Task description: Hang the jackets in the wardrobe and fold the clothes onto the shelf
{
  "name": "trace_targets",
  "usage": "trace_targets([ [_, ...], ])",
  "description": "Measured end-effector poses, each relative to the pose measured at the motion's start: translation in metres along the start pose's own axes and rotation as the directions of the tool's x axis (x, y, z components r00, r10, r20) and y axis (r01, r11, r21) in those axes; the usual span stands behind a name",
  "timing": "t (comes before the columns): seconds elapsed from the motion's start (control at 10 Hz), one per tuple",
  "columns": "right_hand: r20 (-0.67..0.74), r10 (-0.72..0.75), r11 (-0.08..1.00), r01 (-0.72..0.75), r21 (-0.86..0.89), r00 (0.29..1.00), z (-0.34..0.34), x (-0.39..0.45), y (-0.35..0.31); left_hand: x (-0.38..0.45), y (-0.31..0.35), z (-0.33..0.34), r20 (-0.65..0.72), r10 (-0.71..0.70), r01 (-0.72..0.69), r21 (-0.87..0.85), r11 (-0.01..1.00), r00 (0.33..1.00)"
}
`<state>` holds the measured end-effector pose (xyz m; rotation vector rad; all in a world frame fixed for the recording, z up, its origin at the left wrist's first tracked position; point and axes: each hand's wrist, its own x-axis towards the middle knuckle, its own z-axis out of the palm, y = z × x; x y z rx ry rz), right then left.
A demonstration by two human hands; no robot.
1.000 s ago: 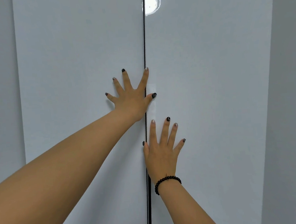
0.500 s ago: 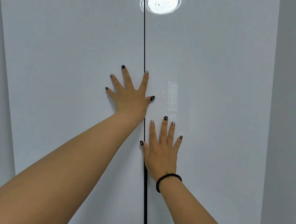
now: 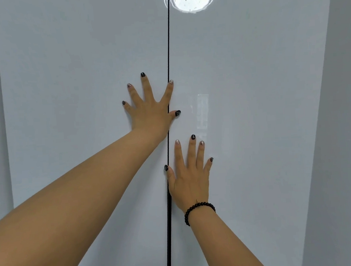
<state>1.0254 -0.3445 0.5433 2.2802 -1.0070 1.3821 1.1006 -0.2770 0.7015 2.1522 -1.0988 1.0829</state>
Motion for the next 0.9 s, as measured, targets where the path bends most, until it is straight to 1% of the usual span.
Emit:
trace_targets([
  [0.2,0.121,-0.013,0.999,0.009,0.035,0.993,-0.018,0.002,0.001,-0.002,0.000,-0.003,0.003,-0.001,0.001,-0.007,1.000,1.000],
  [0.3,0.254,-0.081,0.995,0.063,0.080,0.964,-0.033,0.003,0.006,-0.011,-0.006,-0.005,-0.051,0.041,-0.041,-0.002,0.999,0.998],
  [0.4,0.363,-0.126,0.988,0.083,0.131,0.923,-0.060,0.004,0.012,-0.023,-0.009,-0.009,-0.041,0.079,-0.080,-0.022,0.997,0.996],
  [0.5,0.443,-0.102,0.970,-0.010,0.244,0.891,-0.081,-0.004,0.018,-0.036,-0.008,-0.021,-0.007,0.102,-0.102,0.021,0.995,0.995],
  [0.6,0.490,-0.074,0.968,-0.056,0.246,0.869,-0.093,-0.020,0.026,-0.053,-0.005,-0.033,0.022,0.119,-0.120,0.047,0.992,0.993],
  [0.8,0.549,-0.048,0.970,-0.093,0.226,0.835,-0.122,-0.046,0.046,-0.099,0.003,-0.061,0.174,0.084,-0.108,0.135,0.985,0.981],
  [0.9,0.550,-0.046,0.963,-0.108,0.245,0.834,-0.142,-0.055,0.056,-0.124,0.009,-0.076,0.247,0.059,-0.086,0.099,0.991,0.967],
])
